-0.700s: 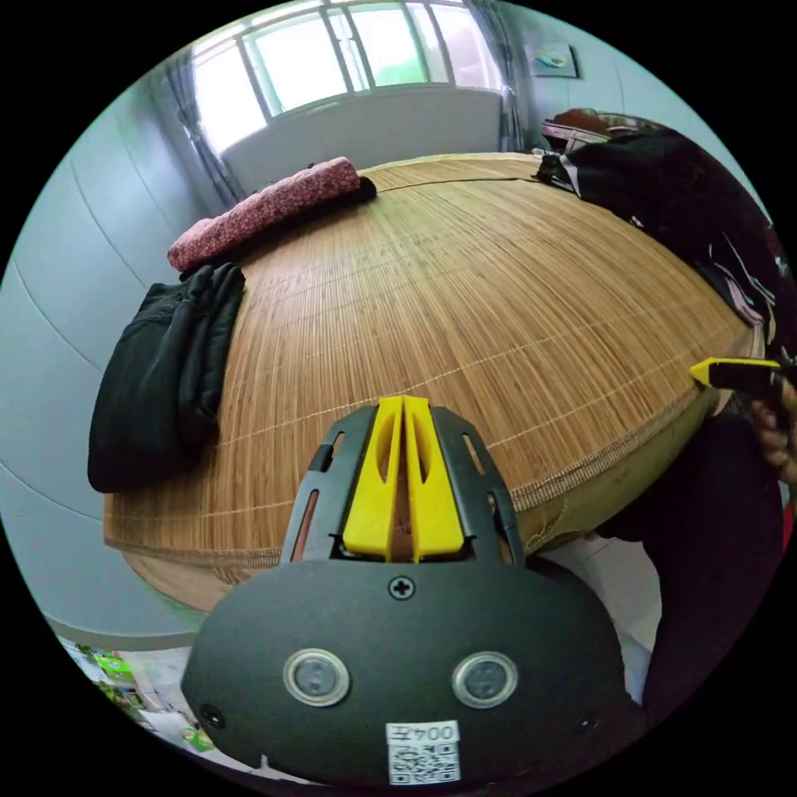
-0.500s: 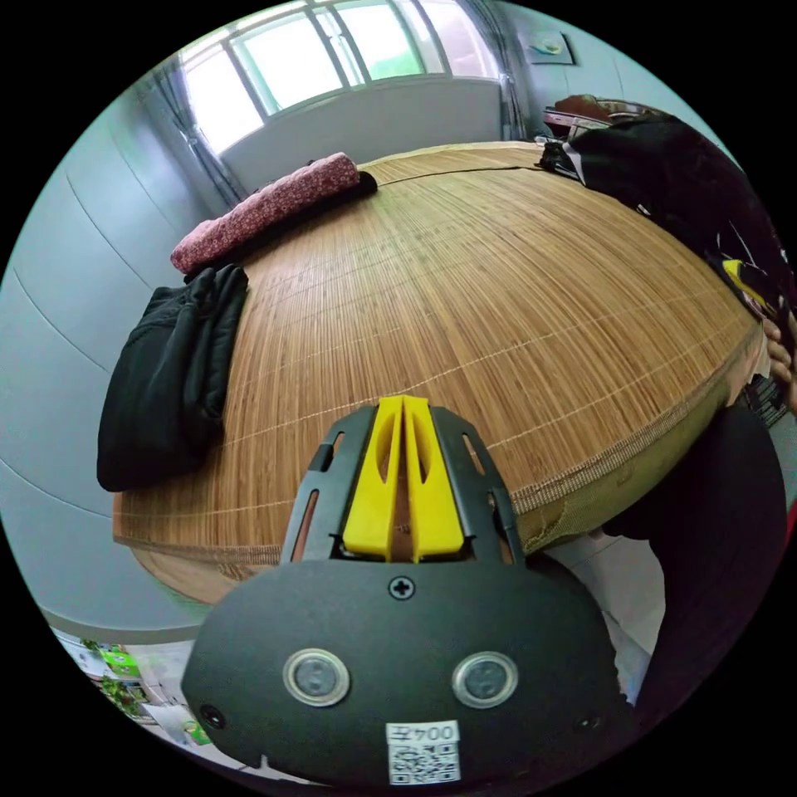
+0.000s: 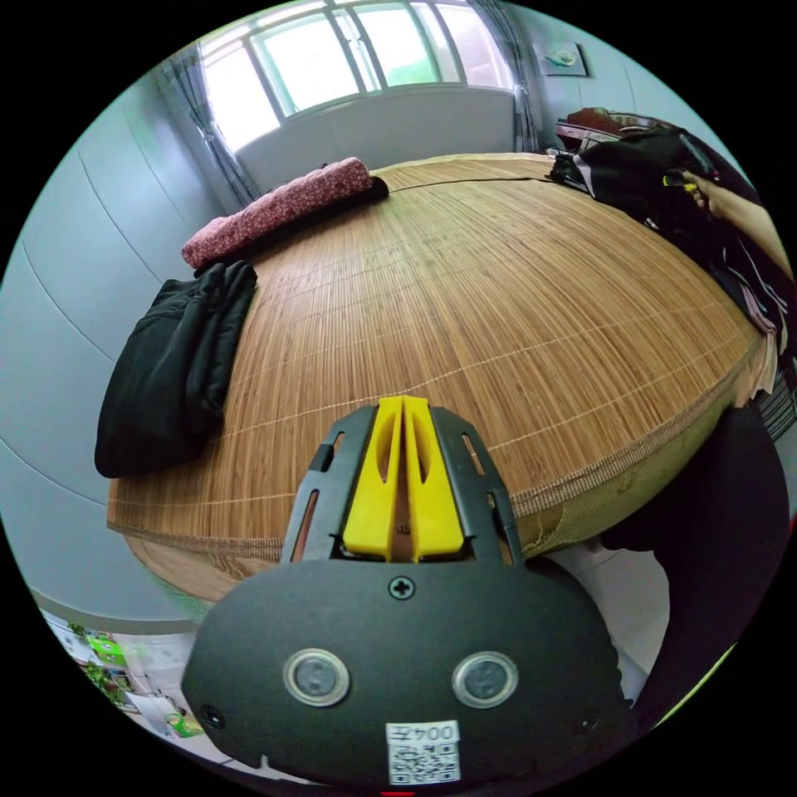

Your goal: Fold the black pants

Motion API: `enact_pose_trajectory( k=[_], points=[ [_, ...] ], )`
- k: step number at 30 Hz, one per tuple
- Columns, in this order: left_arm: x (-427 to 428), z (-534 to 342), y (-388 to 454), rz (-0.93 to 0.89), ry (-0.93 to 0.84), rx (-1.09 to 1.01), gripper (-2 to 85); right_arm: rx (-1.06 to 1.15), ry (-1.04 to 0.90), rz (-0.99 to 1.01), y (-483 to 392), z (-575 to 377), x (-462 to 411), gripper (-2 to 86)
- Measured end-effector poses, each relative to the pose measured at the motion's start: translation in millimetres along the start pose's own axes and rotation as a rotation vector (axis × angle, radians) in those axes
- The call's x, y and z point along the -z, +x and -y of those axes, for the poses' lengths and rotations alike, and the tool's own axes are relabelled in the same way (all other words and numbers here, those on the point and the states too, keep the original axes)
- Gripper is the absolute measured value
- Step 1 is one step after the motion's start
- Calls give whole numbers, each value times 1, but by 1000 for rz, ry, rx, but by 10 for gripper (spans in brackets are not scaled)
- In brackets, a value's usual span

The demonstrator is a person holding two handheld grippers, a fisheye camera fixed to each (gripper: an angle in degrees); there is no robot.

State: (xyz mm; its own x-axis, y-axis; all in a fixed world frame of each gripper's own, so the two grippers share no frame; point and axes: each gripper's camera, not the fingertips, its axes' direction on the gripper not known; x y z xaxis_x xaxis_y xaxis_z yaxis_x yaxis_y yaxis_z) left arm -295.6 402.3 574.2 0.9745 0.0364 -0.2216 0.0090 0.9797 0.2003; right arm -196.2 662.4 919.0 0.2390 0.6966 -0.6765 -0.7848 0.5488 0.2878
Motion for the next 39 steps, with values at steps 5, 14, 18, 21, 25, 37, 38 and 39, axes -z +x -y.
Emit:
enact_pose_trajectory(
  k=[5, 14, 18, 21, 25, 37, 38, 39],
  points=[
    [0, -1, -18, -41, 11, 57, 2, 157, 91, 301, -7, -35, 50, 36],
    [6, 15, -71, -169, -74, 176, 4, 322, 227, 1402, -10, -271, 226, 42],
    [51, 1, -104, -277, -11, 285, 4, 195, -30, 1219, -65, -349, 213, 51],
    [87, -20, -120, -333, 16, 248, 3, 101, -189, 1353, -81, -393, 205, 59],
    [122, -67, -157, -375, 31, 265, 3, 64, -169, 1285, -66, -425, 229, 96],
    [127, -123, -232, -658, -7, 425, 74, 65, -154, 1134, -43, -426, 254, 171],
    [127, -121, -233, -669, -9, 421, 81, 107, -148, 1116, -56, -417, 258, 143],
    [127, -115, -235, -690, -8, 414, 94, 135, -143, 1096, -63, -414, 261, 116]
  ],
)
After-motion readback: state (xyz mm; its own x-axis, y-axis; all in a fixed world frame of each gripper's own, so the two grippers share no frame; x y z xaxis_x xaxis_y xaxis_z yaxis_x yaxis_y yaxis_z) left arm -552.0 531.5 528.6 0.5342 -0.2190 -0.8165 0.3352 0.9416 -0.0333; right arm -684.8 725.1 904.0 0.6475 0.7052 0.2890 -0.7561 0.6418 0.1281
